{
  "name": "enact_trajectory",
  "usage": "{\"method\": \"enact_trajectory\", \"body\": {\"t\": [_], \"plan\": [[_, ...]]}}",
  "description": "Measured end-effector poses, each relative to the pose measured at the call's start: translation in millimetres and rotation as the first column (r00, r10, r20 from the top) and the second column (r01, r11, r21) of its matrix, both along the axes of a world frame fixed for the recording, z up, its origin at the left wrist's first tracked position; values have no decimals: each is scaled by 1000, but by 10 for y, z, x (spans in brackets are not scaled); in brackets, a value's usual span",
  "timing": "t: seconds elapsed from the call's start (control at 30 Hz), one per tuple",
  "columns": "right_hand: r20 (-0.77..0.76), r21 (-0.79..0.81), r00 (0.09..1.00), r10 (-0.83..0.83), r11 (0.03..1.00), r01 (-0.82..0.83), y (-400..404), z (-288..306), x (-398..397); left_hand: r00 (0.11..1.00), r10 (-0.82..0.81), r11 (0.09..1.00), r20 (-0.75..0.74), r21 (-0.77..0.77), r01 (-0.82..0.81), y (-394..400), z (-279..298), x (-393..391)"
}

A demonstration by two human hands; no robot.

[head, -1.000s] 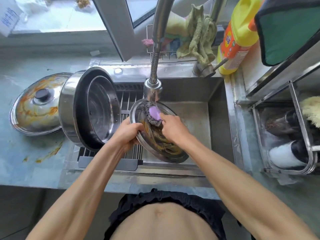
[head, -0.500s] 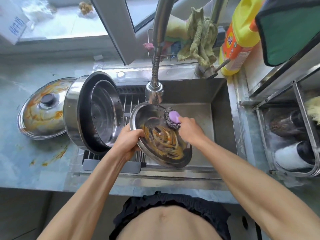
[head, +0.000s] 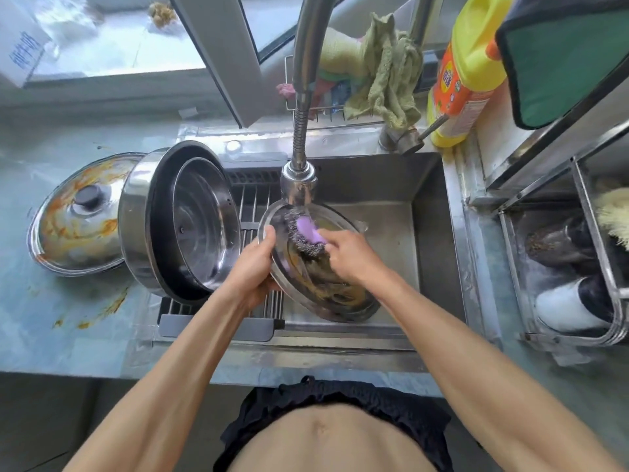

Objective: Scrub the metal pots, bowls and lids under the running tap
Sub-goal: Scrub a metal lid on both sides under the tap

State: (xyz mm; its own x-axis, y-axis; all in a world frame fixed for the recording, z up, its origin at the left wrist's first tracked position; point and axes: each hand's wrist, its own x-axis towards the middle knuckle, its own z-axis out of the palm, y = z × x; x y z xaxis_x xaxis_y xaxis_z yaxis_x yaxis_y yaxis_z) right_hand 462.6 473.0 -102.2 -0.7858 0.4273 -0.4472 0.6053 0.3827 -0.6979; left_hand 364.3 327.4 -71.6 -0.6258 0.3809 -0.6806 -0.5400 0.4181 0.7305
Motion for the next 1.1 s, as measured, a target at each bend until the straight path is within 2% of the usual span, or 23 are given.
{"method": "enact_trajectory", "body": {"t": [0.03, 0.1, 0.2, 0.3, 0.4, 0.47, 0.57, 0.63, 0.73, 0.8, 0.93, 1.0, 1.1], "plan": [[23, 15, 999, -32, 999, 31, 52, -34, 11, 1000, -7, 1000, -4, -5, 7, -3, -17, 24], [32, 39, 999, 12, 999, -14, -34, 24, 13, 1000, 25, 1000, 18, -12, -25, 18, -47, 73], [-65, 0, 993, 97, 995, -97, -205, 141, 39, 989, 113, 993, 93, 18, -115, 61, -58, 111], [19, 34, 1000, 11, 999, -12, 15, 32, 55, 992, 114, 993, 62, -11, -114, 75, -31, 177], [31, 60, 995, 96, 993, -98, -134, 125, 76, 990, 131, 991, 55, -16, -131, 84, -10, 177], [-36, 12, 992, 120, 993, -120, -233, 185, 103, 991, 126, 992, 46, -24, -125, 70, -8, 135], [38, 84, 998, 58, 995, -61, -36, 100, 73, 997, 74, 997, 6, -4, -74, 40, -18, 131], [58, 138, 994, 89, 986, -96, -64, 122, 41, 998, 53, 998, -14, -13, -53, 18, -15, 138], [-2, 70, 989, 147, 987, -146, -262, 203, 12, 999, 41, 999, -13, -6, -41, -35, -14, 89], [41, 86, 993, 112, 990, -116, -154, 91, 50, 1000, 3, 1000, -17, -4, -3, -103, -2, 86], [243, 172, 970, 18, 983, -61, 84, -82, 187, 999, -28, 999, -41, -37, 26, -177, 68, 100], [257, 192, 966, -5, 980, -46, 82, -106, 197, 997, -23, 999, -71, -34, 21, -150, 98, 68], [171, 180, 985, 10, 983, -41, 7, -101, 60, 992, 3, 1000, -130, -23, -6, -53, 156, -15]]}}
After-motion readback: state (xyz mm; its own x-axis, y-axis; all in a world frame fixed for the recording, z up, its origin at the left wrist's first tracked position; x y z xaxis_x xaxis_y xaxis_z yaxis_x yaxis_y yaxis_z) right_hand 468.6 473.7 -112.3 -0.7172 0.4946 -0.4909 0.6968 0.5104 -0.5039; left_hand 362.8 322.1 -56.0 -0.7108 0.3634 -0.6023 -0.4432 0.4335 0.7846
